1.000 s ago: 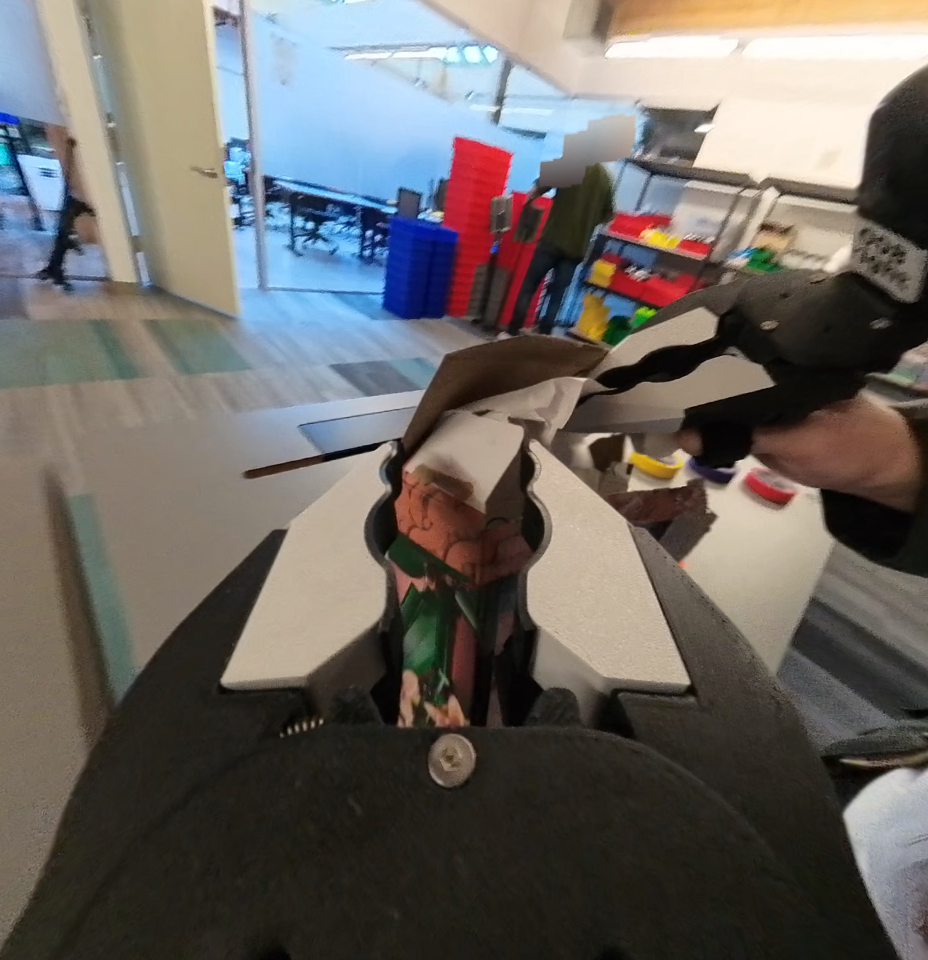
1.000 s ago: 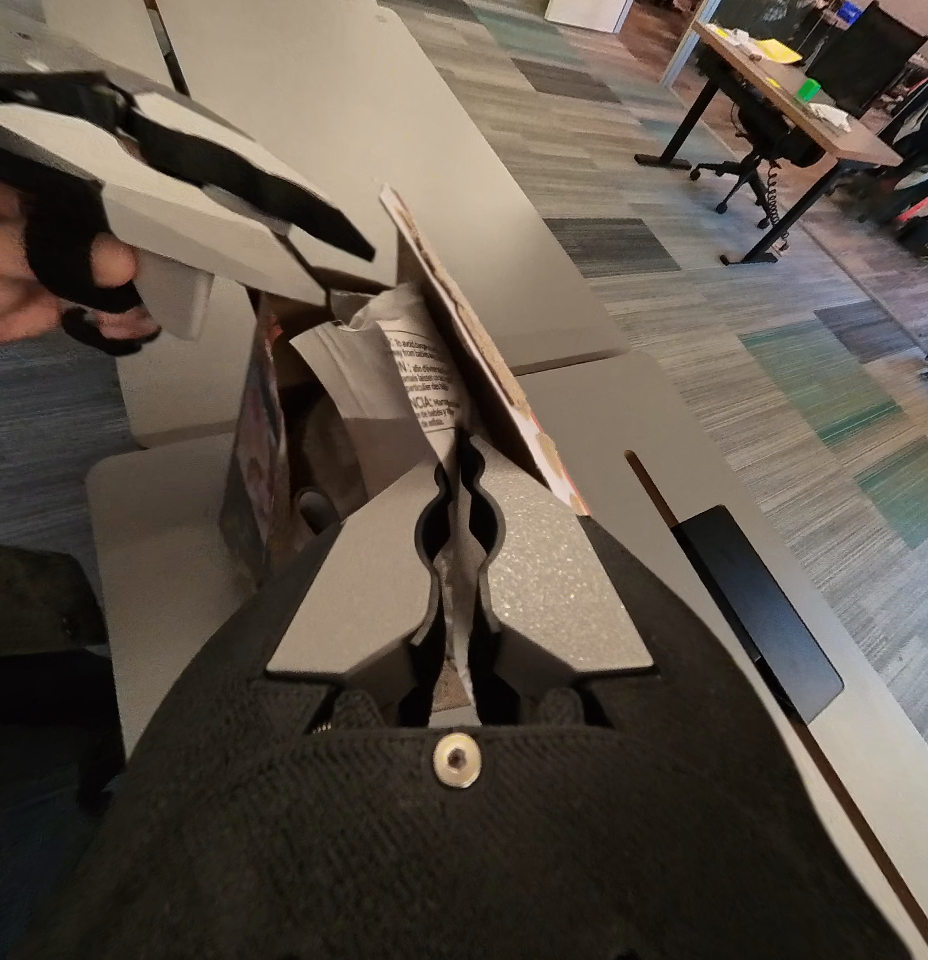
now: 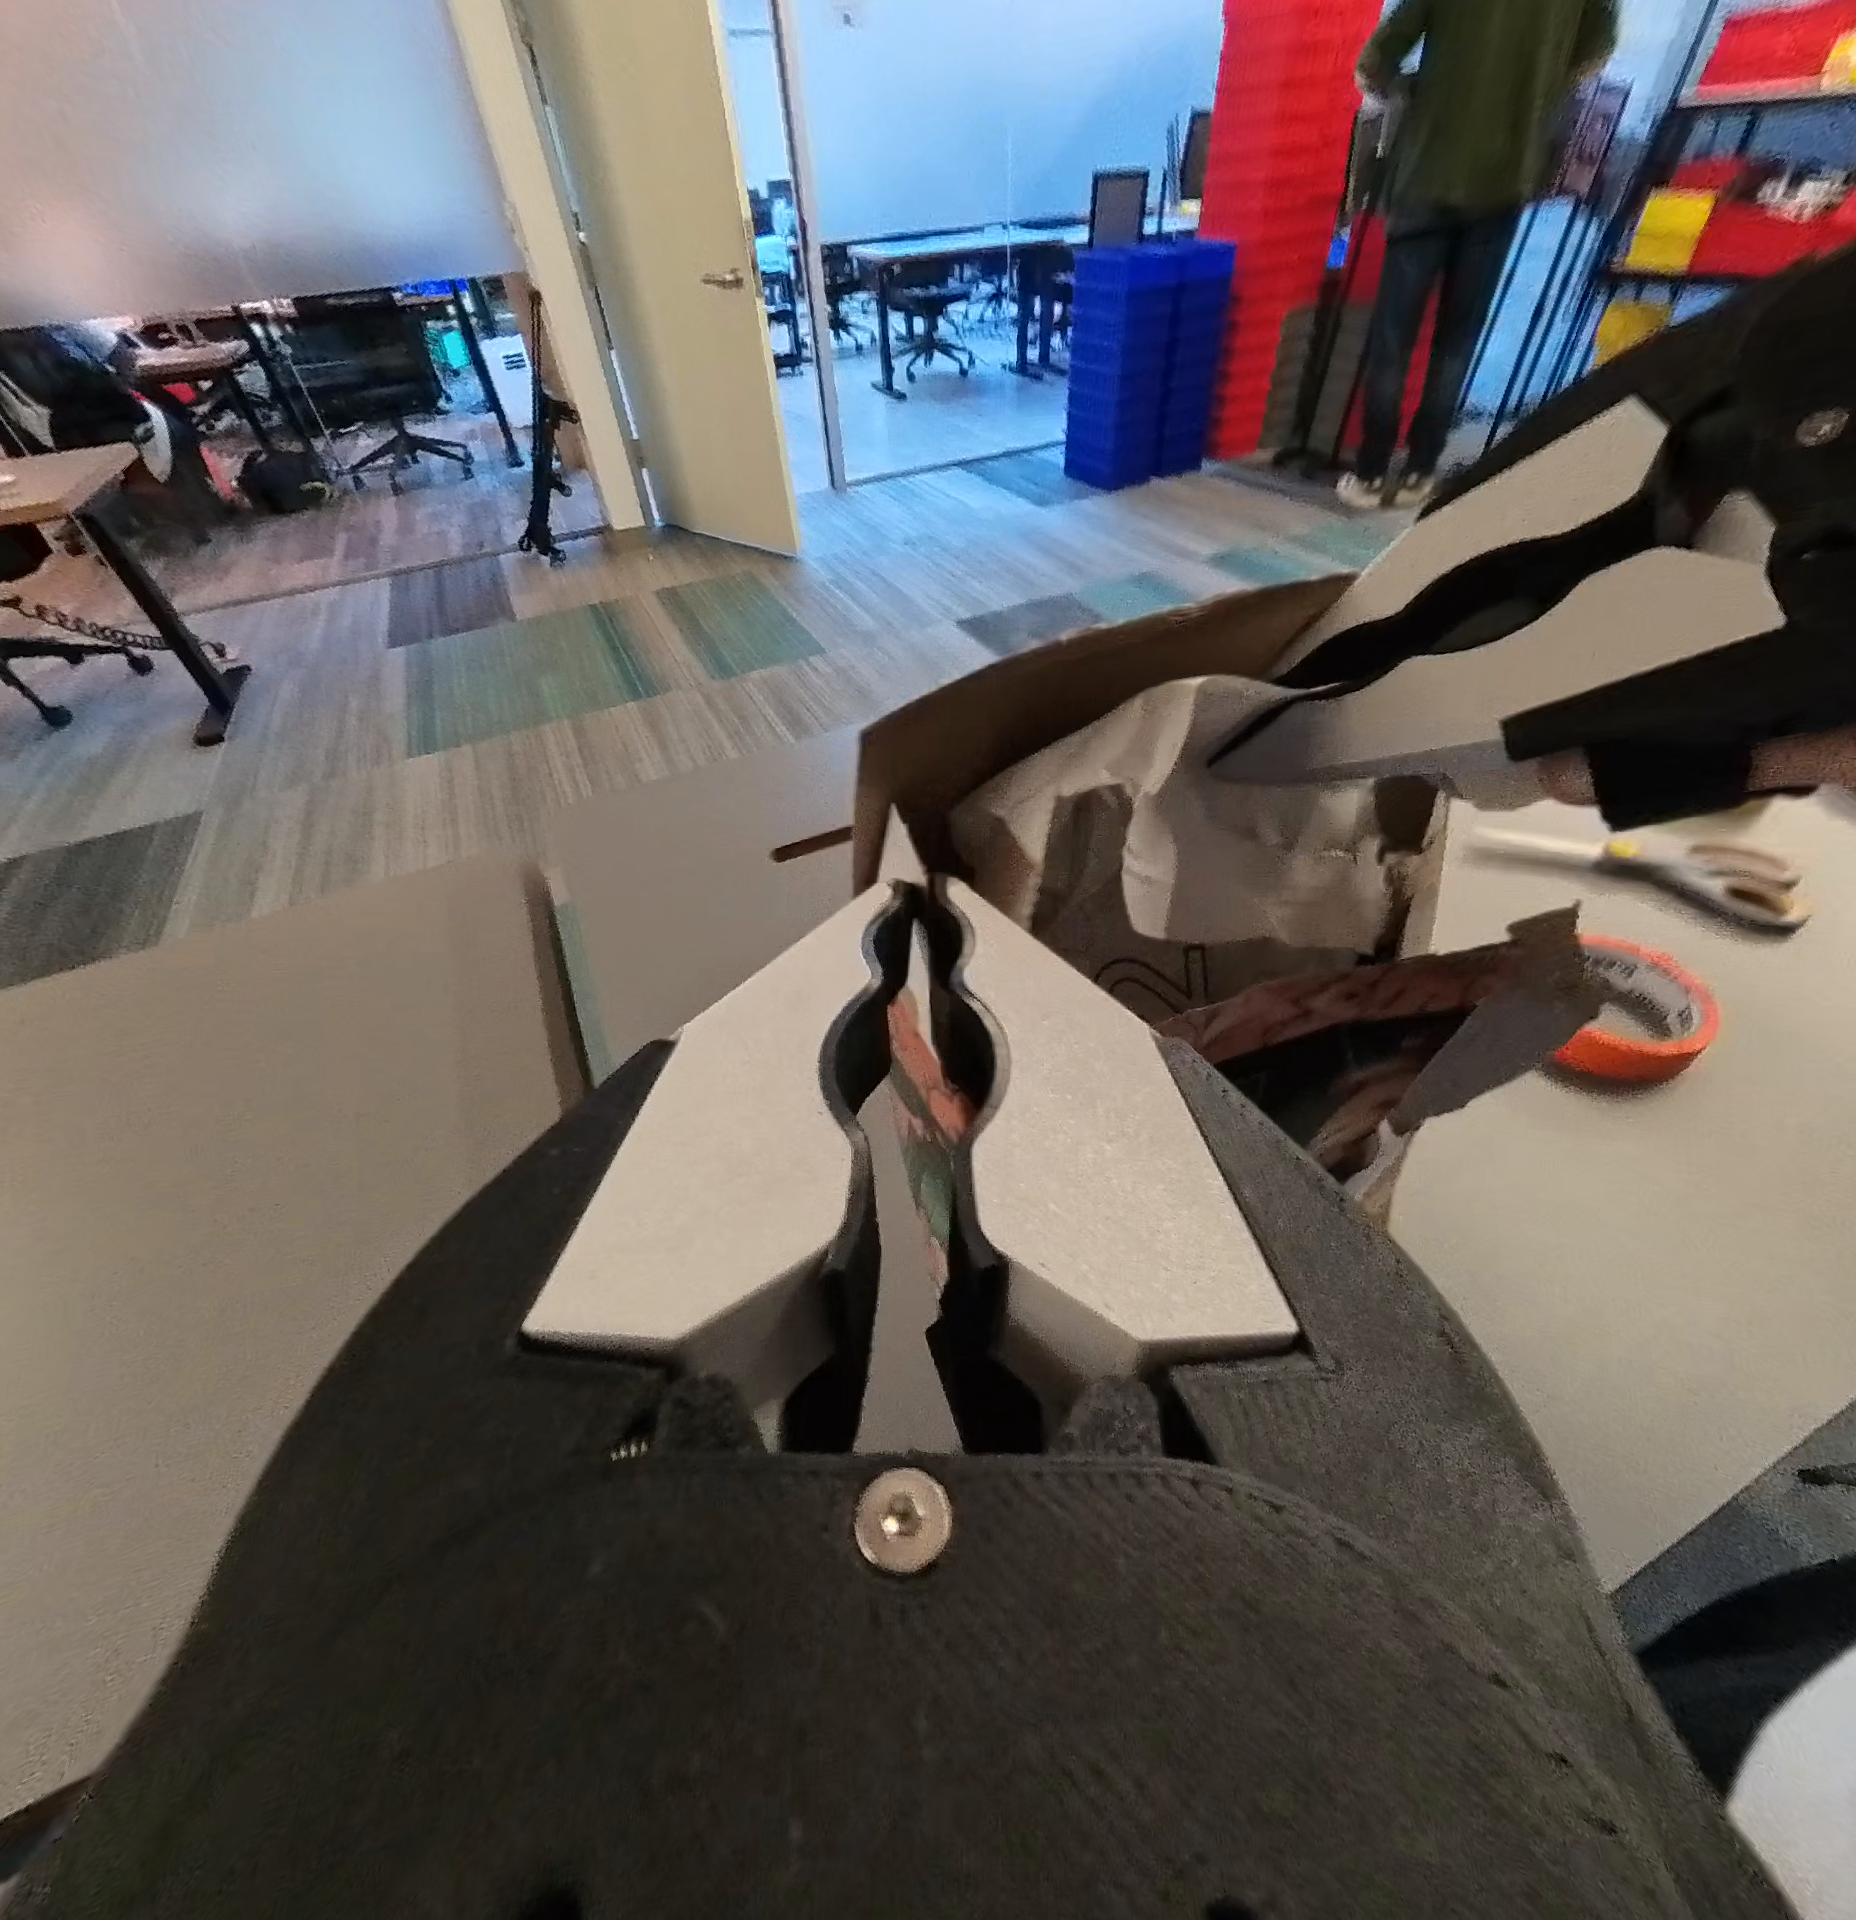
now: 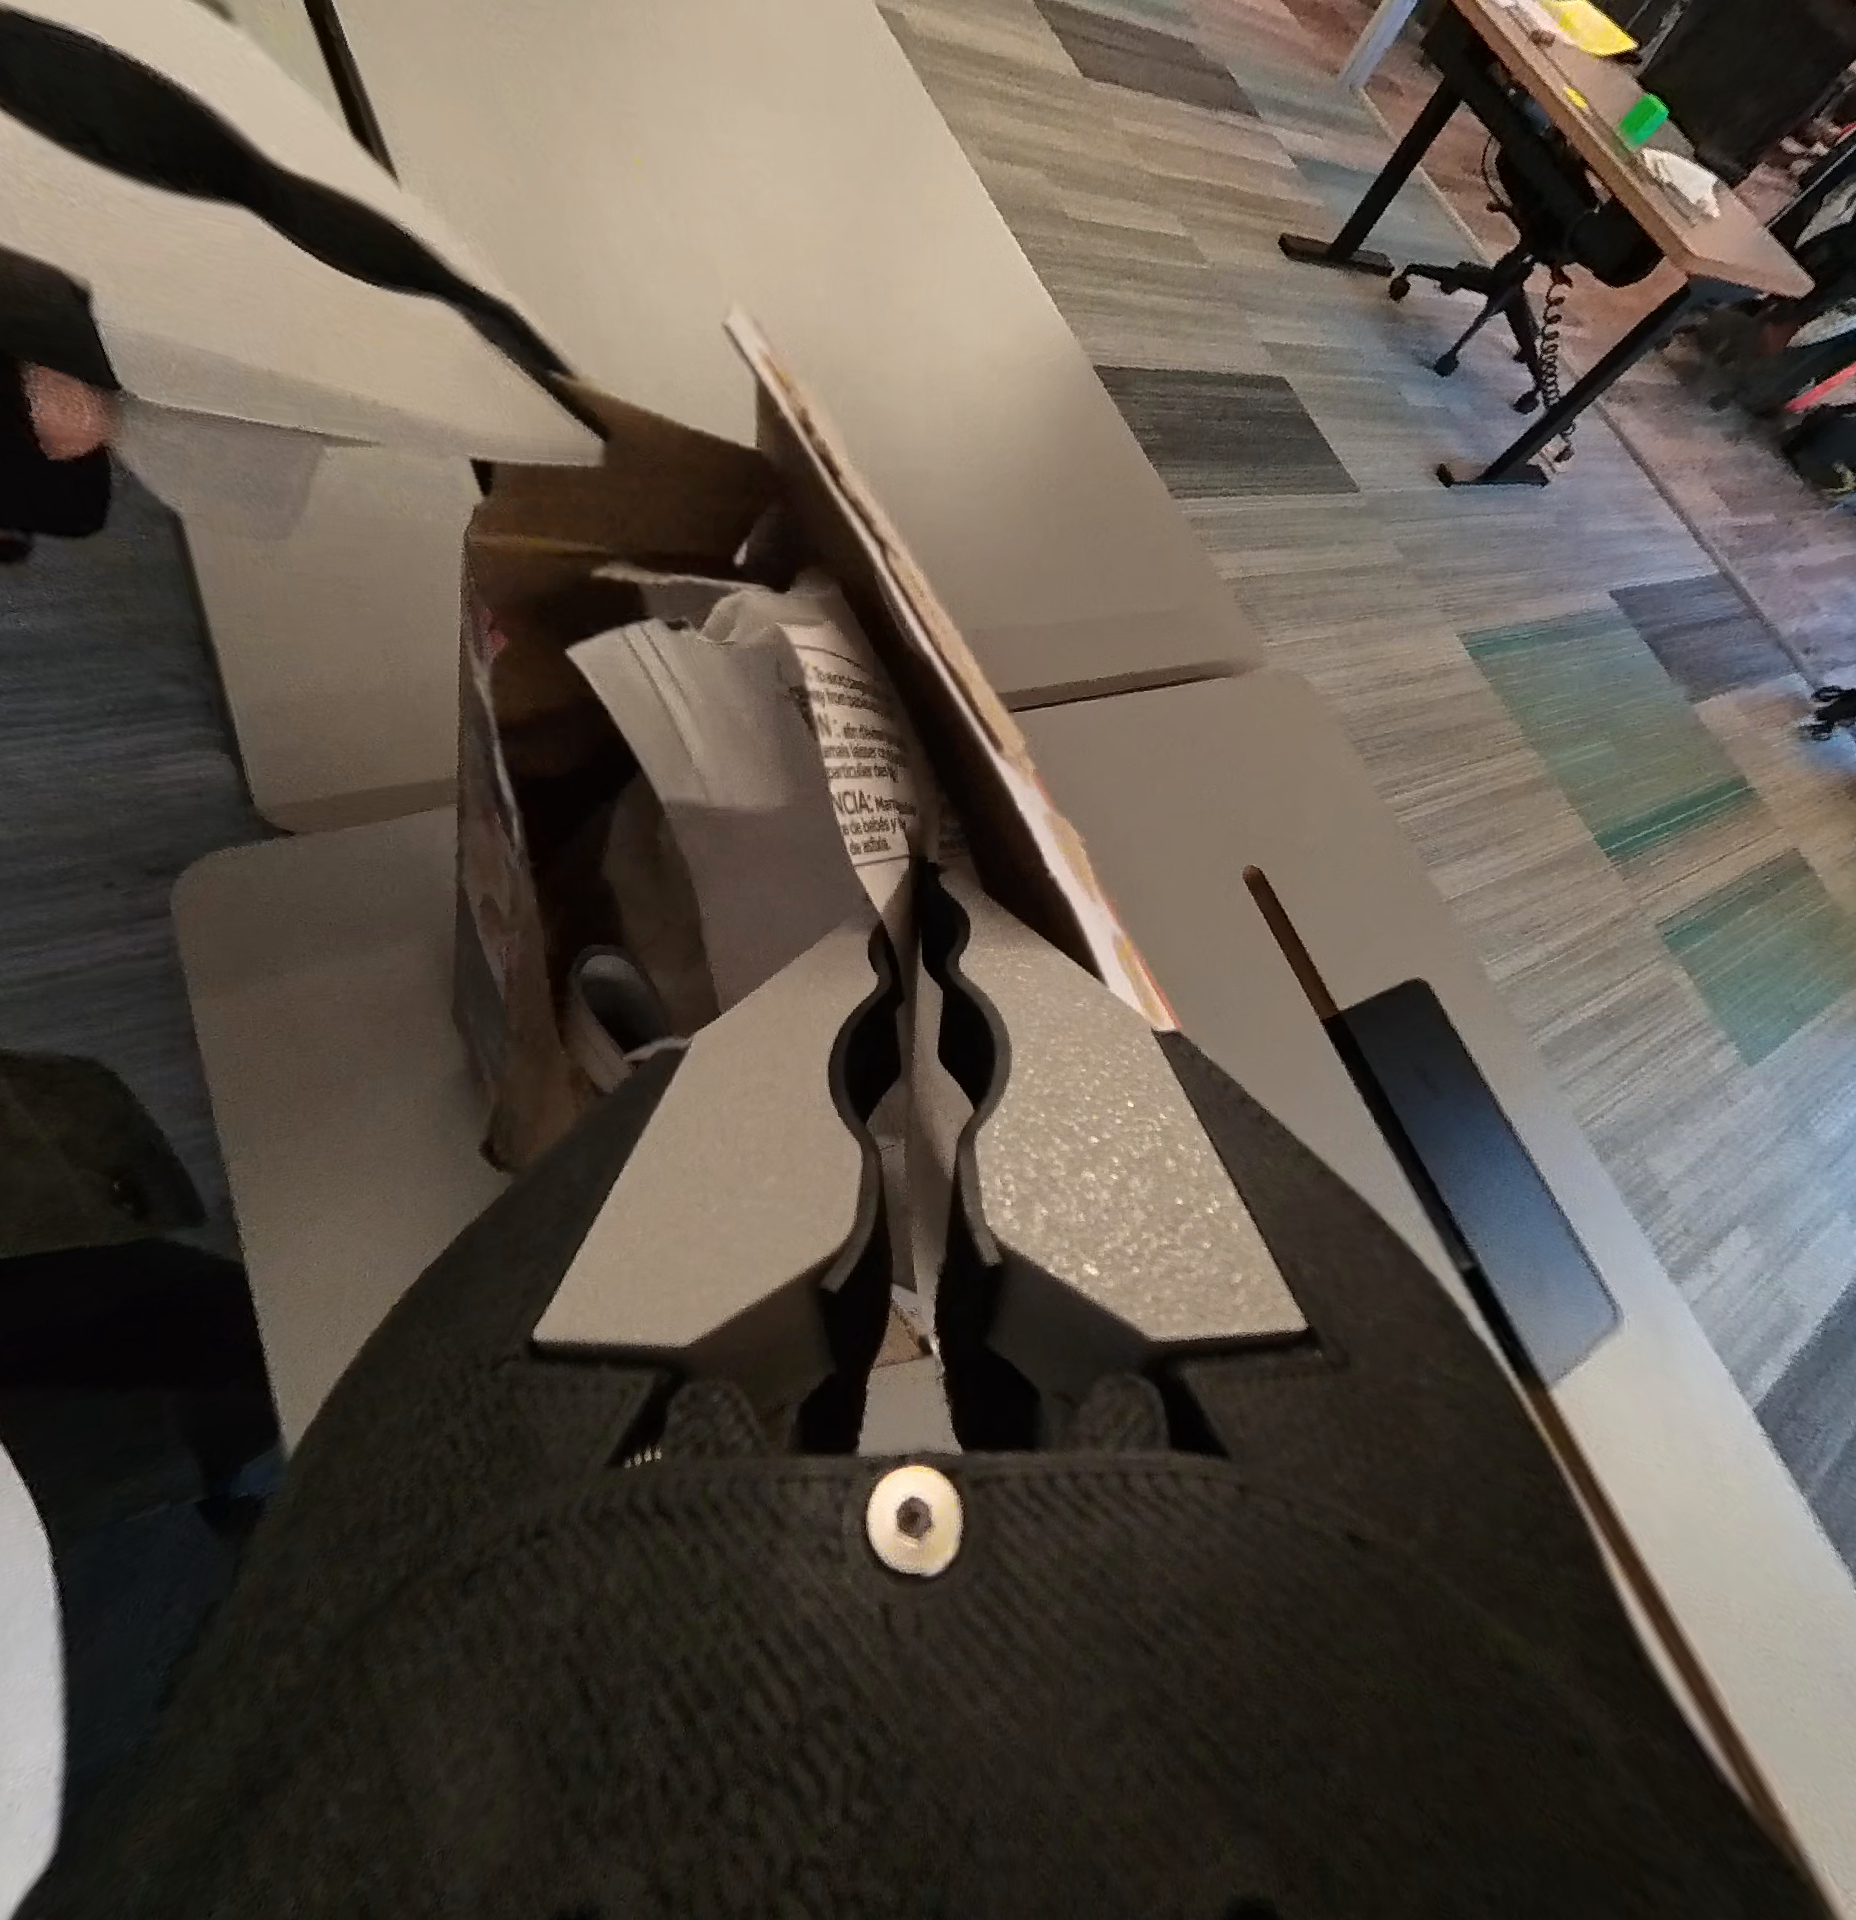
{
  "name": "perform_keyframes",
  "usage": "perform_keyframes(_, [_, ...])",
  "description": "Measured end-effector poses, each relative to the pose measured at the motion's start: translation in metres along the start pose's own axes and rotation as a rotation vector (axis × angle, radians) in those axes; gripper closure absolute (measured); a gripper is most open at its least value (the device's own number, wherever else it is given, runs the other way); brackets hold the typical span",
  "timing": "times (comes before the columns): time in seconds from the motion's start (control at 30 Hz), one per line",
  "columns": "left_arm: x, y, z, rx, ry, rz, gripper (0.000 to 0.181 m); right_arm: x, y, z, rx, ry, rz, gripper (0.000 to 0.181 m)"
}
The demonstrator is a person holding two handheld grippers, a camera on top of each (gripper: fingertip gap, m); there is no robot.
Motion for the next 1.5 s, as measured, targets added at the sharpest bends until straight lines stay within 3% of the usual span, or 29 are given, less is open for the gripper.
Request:
perform_keyframes(0.07, [-0.003,0.002,-0.003,-0.072,-0.032,-0.026,0.181,-0.002,-0.002,-0.001,0.023,-0.016,0.026,0.181])
perform_keyframes(0.23, [-0.005,0.007,-0.011,-0.360,-0.103,-0.103,0.178,0.004,0.017,0.004,-0.152,0.017,0.133,0.181])
perform_keyframes(0.47, [-0.008,0.010,-0.014,-0.436,-0.122,-0.164,0.177,0.028,0.037,0.019,-0.366,0.252,0.198,0.181])
perform_keyframes(0.57, [-0.010,0.009,-0.014,-0.430,-0.122,-0.163,0.176,0.040,0.038,0.016,-0.340,0.367,0.241,0.181])
perform_keyframes(0.87, [-0.014,0.010,-0.017,-0.422,-0.143,-0.205,0.174,0.049,0.025,0.006,-0.197,0.270,0.396,0.178])
perform_keyframes(1.07, [-0.011,0.011,-0.015,-0.410,-0.131,-0.202,0.174,0.016,0.005,0.009,-0.091,0.133,0.505,0.155])
perform_keyframes(1.23, [-0.011,0.010,-0.014,-0.387,-0.127,-0.212,0.174,-0.011,-0.007,0.004,-0.064,0.128,0.533,0.153])
perform_keyframes(1.37, [-0.010,0.013,-0.014,-0.423,-0.119,-0.228,0.174,-0.027,-0.009,0.003,-0.004,0.026,0.499,0.176])
perform_keyframes(1.5, [-0.009,0.012,-0.012,-0.401,-0.117,-0.218,0.174,-0.013,0.007,0.000,-0.031,0.051,0.356,0.178])
Point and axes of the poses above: each gripper's, where its closed fingertips meet, x out along the fingers, z out of its top, y = z × x across the jaws, the point moved 10 cm from there along -x, back along the fingers, and after that the axes turned 5 degrees about -x, right-handed, at the moved point
